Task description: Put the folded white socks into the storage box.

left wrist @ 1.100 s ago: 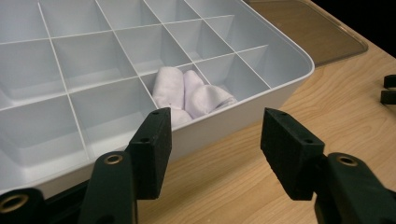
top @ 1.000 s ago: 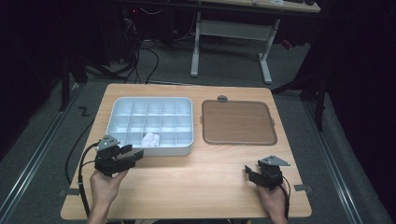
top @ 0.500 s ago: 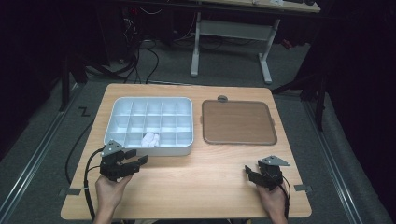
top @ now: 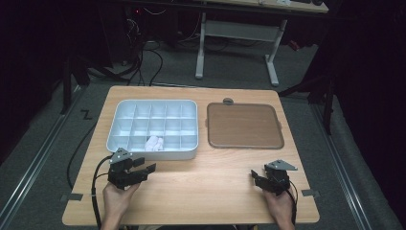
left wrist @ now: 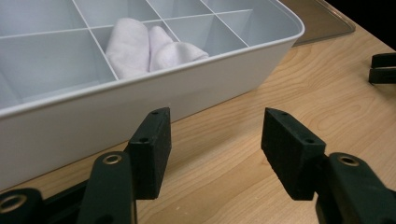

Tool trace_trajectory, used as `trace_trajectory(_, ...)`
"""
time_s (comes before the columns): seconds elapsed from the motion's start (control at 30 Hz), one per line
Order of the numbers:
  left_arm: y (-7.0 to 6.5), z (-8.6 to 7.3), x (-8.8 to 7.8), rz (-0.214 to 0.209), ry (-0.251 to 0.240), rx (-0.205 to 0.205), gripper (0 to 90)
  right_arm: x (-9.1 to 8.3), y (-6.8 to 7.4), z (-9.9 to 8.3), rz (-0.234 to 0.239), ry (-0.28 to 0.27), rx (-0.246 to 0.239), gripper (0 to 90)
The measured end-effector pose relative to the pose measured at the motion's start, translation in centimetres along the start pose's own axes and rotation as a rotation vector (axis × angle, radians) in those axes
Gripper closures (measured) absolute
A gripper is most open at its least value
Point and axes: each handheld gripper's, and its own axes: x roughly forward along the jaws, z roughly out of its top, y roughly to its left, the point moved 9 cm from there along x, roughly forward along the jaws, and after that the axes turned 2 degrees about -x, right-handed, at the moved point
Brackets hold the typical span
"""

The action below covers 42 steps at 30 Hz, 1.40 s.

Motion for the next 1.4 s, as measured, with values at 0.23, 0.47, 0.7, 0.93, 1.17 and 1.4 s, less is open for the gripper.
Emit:
trace_trajectory(0.23, 0.1, -1.0, 0.3, -0.005, 0.024, -0.001, 42.8, 0.0, 0.0, 0.0, 0.0, 0.0, -0.002, 38.3)
trace_trajectory(0.47, 0.0, -2.0, 0.5, -0.009, 0.045, 0.005, 42.6, 0.0, 0.0, 0.0, 0.0, 0.0, -0.002, 38.3)
trace_trajectory(0.7, -0.1, -3.4, 1.2, -0.006, 0.068, 0.015, 41.9, 0.0, 0.0, 0.0, 0.0, -0.001, -0.001, 38.3)
trace_trajectory(0.93, -0.5, -4.5, 2.0, 0.0, 0.085, 0.048, 41.7, 0.0, 0.0, 0.0, 0.0, 0.0, -0.002, 38.3)
trace_trajectory(1.17, -0.5, -5.3, 2.5, 0.007, 0.095, 0.063, 41.6, 0.0, 0.0, 0.0, 0.0, 0.0, -0.001, 38.3)
trace_trajectory(1.4, 0.0, -5.8, 2.8, 0.026, 0.107, 0.079, 40.7, 0.0, 0.0, 0.0, -0.001, 0.0, -0.002, 38.3)
